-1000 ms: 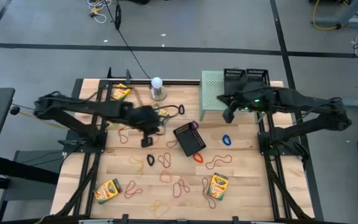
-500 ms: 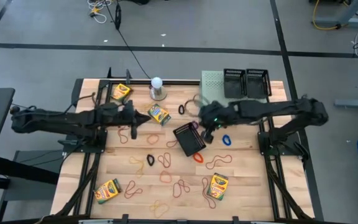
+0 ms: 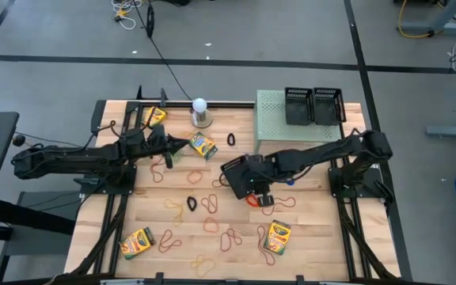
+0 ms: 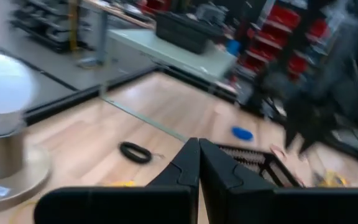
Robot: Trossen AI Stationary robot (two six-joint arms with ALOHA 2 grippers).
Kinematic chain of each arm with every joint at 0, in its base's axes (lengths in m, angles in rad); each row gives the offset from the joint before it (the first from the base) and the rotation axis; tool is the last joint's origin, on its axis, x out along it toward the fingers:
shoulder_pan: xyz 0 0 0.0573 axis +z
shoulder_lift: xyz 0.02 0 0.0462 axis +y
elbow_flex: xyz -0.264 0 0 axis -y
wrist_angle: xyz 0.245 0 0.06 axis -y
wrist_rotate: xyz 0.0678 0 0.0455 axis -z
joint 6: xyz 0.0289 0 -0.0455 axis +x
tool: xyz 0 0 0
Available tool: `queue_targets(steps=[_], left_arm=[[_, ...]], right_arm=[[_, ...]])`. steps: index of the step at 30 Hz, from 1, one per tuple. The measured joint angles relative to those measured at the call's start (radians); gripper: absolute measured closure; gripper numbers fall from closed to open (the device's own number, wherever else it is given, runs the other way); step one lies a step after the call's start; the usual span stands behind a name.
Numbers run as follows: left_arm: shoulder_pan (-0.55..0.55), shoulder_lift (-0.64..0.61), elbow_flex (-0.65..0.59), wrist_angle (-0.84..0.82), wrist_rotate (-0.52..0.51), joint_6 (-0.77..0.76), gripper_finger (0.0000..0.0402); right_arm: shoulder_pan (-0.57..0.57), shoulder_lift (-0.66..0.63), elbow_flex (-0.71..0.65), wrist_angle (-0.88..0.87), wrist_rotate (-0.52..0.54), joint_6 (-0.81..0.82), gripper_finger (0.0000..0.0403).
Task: Pick & Place Office Desk Supplies
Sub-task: Put the basket on the shelf
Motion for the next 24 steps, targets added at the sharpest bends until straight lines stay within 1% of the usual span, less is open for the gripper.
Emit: queue_targets(steps=[3, 9, 12, 16, 18, 21, 24], left_arm=[[-0.003, 0.0, 0.0, 0.008, -0.034, -0.003, 0.0395], [-0.003, 0.0, 0.0, 0.002, -0.037, 0.001, 0.0395], [-0.001, 0.0, 0.0, -0.004, -0.034, 0.02, 0.0394], [-0.003, 0.0, 0.0, -0.004, -0.023, 0.021, 0.0394], [-0.003, 0.0, 0.0, -0.01, -0.013, 0.021, 0.0394], [-0.003, 0.0, 0.0, -0.011, -0.012, 0.021, 0.0394], [-0.003, 0.0, 0.0, -0.011, -0.013, 0.014, 0.0394]], right_arm=[[-0.002, 0.033, 0.0, 0.006, -0.004, -0.033, 0.0288], [0.006, 0.058, -0.002, 0.031, -0.013, -0.036, 0.0289], [0.018, 0.061, -0.002, 0.035, -0.016, -0.025, 0.0279], [0.052, 0.061, -0.002, 0.013, -0.055, -0.022, 0.0254], [0.068, 0.063, -0.002, 0.008, -0.054, -0.02, 0.0243], [0.073, 0.09, -0.002, 0.012, -0.032, -0.016, 0.0238], [0.07, 0.126, -0.002, 0.014, 0.021, -0.015, 0.0253]])
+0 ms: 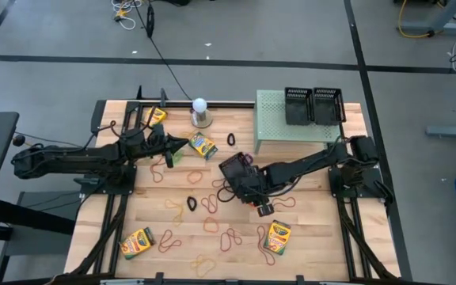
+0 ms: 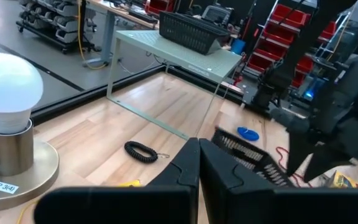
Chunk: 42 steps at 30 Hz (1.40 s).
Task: Pick & Place Office Desk Supplies
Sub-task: Put the basket on the shelf
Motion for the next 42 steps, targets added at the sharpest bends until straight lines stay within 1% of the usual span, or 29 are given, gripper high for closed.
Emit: queue_targets(steps=[2, 6, 8, 11, 14, 19, 22, 25, 28, 31, 35, 38, 42], left_arm=[[0.0, 0.0, 0.0, 0.0, -0.003, -0.008, 0.0394], [0.0, 0.0, 0.0, 0.004, -0.004, -0.006, 0.0394], [0.0, 0.0, 0.0, 0.009, -0.003, -0.004, 0.0394], [0.0, 0.0, 0.0, 0.028, -0.003, -0.019, 0.0394], [0.0, 0.0, 0.0, 0.033, -0.003, -0.018, 0.0394], [0.0, 0.0, 0.0, 0.03, -0.003, -0.018, 0.0394], [0.0, 0.0, 0.0, 0.027, -0.003, -0.006, 0.0394], [0.0, 0.0, 0.0, 0.016, -0.002, -0.004, 0.0394], [0.0, 0.0, 0.0, 0.015, -0.003, 0.0, 0.0394], [0.0, 0.0, 0.0, 0.015, -0.003, 0.019, 0.0394], [0.0, 0.0, 0.0, 0.012, -0.005, 0.023, 0.0394], [0.0, 0.0, 0.0, 0.01, -0.005, 0.011, 0.0394], [0.0, 0.0, 0.0, 0.014, -0.007, 0.026, 0.0394]], right_arm=[[-0.001, 0.019, 0.0, 0.003, 0.007, -0.007, 0.0275], [0.006, 0.024, 0.0, 0.004, 0.032, -0.009, 0.0333], [0.013, 0.009, 0.0, 0.0, 0.091, -0.01, 0.0357], [0.018, -0.027, 0.01, -0.006, 0.164, -0.011, 0.0369], [0.013, -0.056, 0.012, -0.006, 0.166, -0.016, 0.0357], [-0.014, -0.064, 0.012, -0.005, 0.163, -0.029, 0.03], [-0.035, -0.064, -0.001, 0.039, 0.163, -0.081, 0.0269], [-0.06, -0.063, -0.01, 0.066, 0.129, -0.158, 0.0254], [-0.085, -0.046, -0.01, 0.081, 0.076, -0.209, 0.0257], [-0.105, -0.027, -0.01, 0.094, 0.042, -0.268, 0.027], [-0.126, 0.0, -0.011, 0.108, -0.021, -0.291, 0.029], [-0.131, 0.007, -0.011, 0.126, -0.026, -0.3, 0.03], [-0.135, 0.006, -0.011, 0.159, -0.026, -0.311, 0.0304]])
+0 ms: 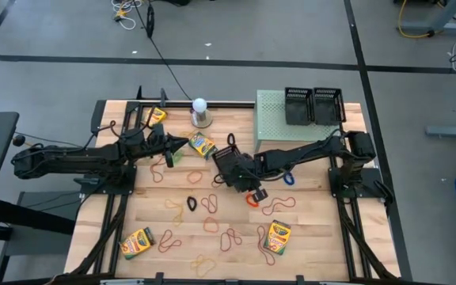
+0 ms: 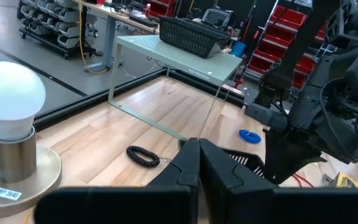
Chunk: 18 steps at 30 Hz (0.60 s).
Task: Pick & Place Office Desk Supplies
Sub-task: Put the basket on the shelf
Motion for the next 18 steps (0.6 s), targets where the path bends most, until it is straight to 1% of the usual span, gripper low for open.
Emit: queue_targets(steps=[3, 9, 11, 14, 18], left_arm=[[0.0, 0.0, 0.0, 0.002, 0.0, 0.013, 0.0394], [0.0, 0.0, 0.0, 0.007, 0.0, 0.013, 0.0394], [0.0, 0.0, 0.0, 0.007, 0.0, 0.014, 0.0394], [0.0, 0.0, 0.0, 0.007, 0.0, 0.012, 0.0394], [0.0, 0.0, 0.0, 0.006, 0.0, 0.008, 0.0394]], right_arm=[[0.0, 0.0, 0.0, 0.0, 0.004, -0.001, 0.0298], [-0.005, -0.001, 0.0, 0.002, 0.071, 0.01, 0.0262], [-0.013, -0.002, 0.0, 0.002, 0.065, 0.021, 0.0256], [-0.027, 0.006, 0.0, 0.005, 0.02, 0.039, 0.0265], [-0.03, 0.026, 0.001, 0.001, -0.02, 0.04, 0.0305]])
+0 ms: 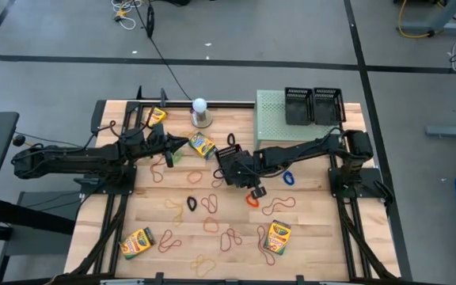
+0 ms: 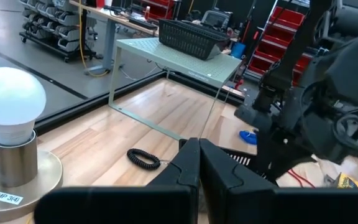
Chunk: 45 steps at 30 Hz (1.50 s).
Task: Pick & Place Office Desk Supplies
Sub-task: Put the basket on the shelf
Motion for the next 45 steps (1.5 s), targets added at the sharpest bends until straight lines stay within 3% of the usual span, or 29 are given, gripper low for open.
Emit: queue_targets(steps=[4, 7, 13, 17, 24, 28, 32, 37, 45], left_arm=[[0.0, 0.0, 0.0, -0.001, 0.0, -0.01, 0.0394], [0.0, 0.0, 0.0, 0.003, -0.001, -0.009, 0.0394], [0.0, 0.0, 0.001, 0.019, -0.034, -0.009, 0.0394], [0.0, 0.0, 0.001, 0.024, -0.034, 0.013, 0.0394], [0.0, 0.0, 0.001, 0.026, -0.04, 0.015, 0.0394], [0.0, 0.0, 0.001, 0.027, -0.053, 0.015, 0.0394], [0.0, 0.0, 0.001, 0.027, -0.053, 0.015, 0.0394], [0.0, 0.0, 0.001, 0.027, -0.053, 0.015, 0.0394], [0.0, 0.0, 0.001, 0.027, -0.053, 0.012, 0.0394]], right_arm=[[0.002, 0.001, 0.0, -0.018, 0.008, 0.003, 0.036], [0.002, -0.039, 0.012, -0.05, 0.077, 0.023, 0.0391], [0.002, -0.147, 0.128, -0.14, 0.119, 0.023, 0.039], [-0.001, -0.196, 0.266, -0.27, 0.212, 0.023, 0.0393], [-0.095, -0.21, 0.486, -0.493, 0.309, 0.023, 0.0394], [-0.181, -0.21, 0.49, -0.522, 0.3, 0.018, 0.0391], [-0.254, -0.209, 0.428, -0.533, 0.227, -0.015, 0.0391], [-0.317, -0.208, 0.379, -0.527, 0.214, -0.089, 0.0392], [-0.394, -0.208, 0.369, -0.557, 0.177, -0.064, 0.0391]])
